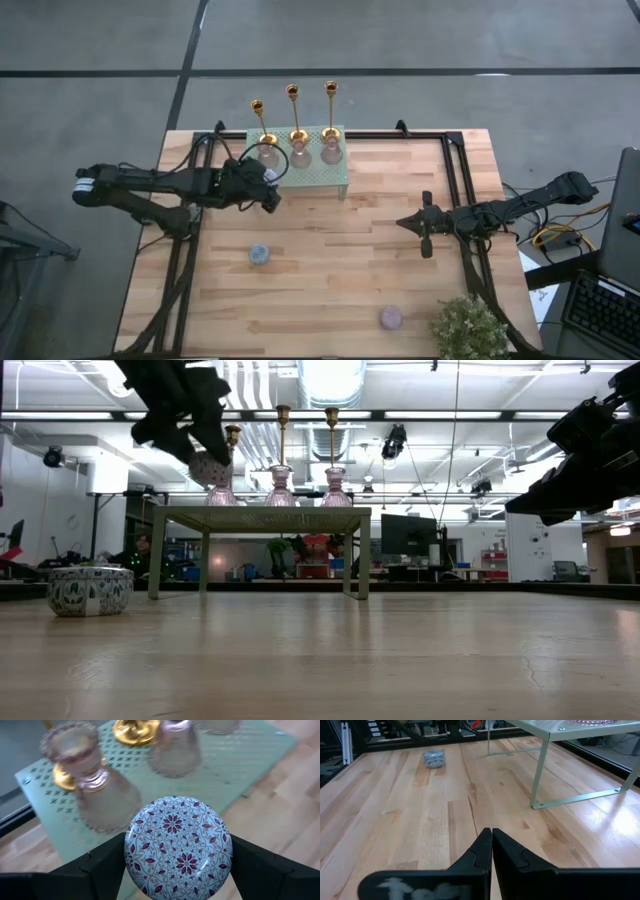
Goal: Pick & Place candle stick holders
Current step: Put the red scented candle on the shelf
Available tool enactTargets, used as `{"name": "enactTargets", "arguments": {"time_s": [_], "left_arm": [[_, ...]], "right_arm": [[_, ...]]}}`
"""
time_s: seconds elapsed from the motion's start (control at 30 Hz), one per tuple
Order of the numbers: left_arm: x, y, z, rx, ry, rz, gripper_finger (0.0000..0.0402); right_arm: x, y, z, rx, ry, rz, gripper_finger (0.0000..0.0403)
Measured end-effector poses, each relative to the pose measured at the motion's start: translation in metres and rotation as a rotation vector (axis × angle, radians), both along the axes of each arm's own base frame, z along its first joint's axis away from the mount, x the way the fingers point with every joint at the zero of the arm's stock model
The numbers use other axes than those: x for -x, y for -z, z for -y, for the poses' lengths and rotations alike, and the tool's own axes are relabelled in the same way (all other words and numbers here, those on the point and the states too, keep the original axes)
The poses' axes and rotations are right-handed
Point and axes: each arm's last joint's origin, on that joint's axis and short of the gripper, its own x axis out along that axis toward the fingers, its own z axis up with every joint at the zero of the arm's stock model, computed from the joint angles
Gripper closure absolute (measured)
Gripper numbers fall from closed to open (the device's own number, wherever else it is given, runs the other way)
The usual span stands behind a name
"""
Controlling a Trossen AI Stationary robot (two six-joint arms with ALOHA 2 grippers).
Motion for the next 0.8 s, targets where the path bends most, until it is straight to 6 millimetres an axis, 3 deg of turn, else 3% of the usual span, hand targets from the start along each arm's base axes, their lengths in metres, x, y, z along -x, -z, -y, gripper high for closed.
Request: {"name": "enactTargets", "arguments": {"time_s": [0.3, 0.8], "left_arm": [[0.003, 0.02, -0.011, 0.001, -0.048, -0.036, 0.0096], [0.002, 0.034, -0.02, -0.031, -0.094, -0.014, 0.0091]], "right_arm": [[0.0, 0.0, 0.0, 0.0, 0.0, 0.0, 0.0394], [0.0, 0.0, 0.0, 0.0, 0.0, 0.0, 0.0394]]}}
